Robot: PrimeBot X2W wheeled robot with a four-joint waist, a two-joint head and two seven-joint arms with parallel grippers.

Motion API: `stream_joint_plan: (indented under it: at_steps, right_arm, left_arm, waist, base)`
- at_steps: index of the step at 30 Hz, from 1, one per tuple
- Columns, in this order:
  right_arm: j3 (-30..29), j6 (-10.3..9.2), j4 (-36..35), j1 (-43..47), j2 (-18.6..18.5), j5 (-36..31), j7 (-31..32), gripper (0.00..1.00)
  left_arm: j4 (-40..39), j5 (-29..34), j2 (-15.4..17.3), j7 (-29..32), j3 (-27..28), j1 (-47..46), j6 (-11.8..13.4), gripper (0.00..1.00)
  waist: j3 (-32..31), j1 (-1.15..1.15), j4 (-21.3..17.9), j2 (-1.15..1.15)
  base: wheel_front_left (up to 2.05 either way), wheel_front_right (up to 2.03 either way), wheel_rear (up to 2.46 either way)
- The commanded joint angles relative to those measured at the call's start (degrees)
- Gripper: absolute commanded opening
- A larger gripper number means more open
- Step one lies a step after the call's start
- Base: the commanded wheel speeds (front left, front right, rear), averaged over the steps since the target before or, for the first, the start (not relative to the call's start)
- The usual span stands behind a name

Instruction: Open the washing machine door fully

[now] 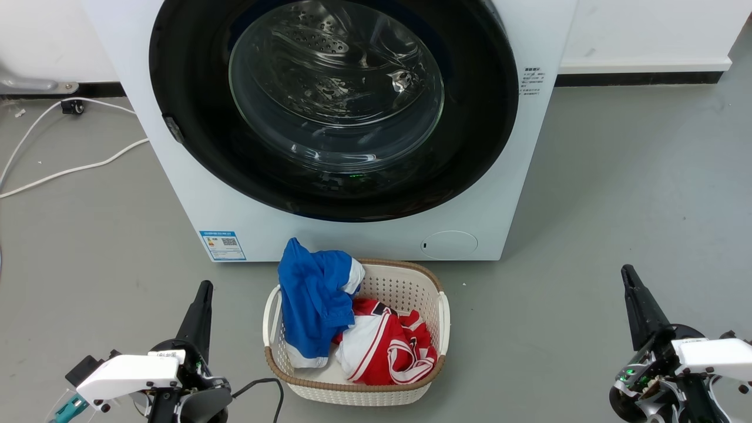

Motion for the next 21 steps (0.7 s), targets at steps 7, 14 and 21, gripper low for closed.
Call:
stream_joint_plan:
  at_steps: [7,14,21]
  right_arm:
    - [-0.1,0.17,0.1,-0.5,0.2,-0.3,0.1,0.00]
    - [-0.2,0.17,0.1,-0.6,0.3,-0.3,0.2,0.00]
    - [-0.2,0.17,0.1,-0.6,0.3,-0.4,0.3,0.00]
  left_arm:
    - [0.0,0.1,-0.1,0.3,0.2,-0.5,-0.2,0.00]
    - [0.1,0.2,-0.1,0.3,0.3,-0.5,-0.2,0.00]
    - [0.1,0.2,-0.1,0.4,0.3,-0.5,-0.2,0.00]
  waist:
    - [0.0,0.00,0.0,0.00]
    - [0.0,0.00,0.0,0.00]
    - [0.0,0.00,0.0,0.00]
  base:
    - [0.00,0.00,0.00]
    - [0.00,0.00,0.00]
    - [0.00,0.00,0.00]
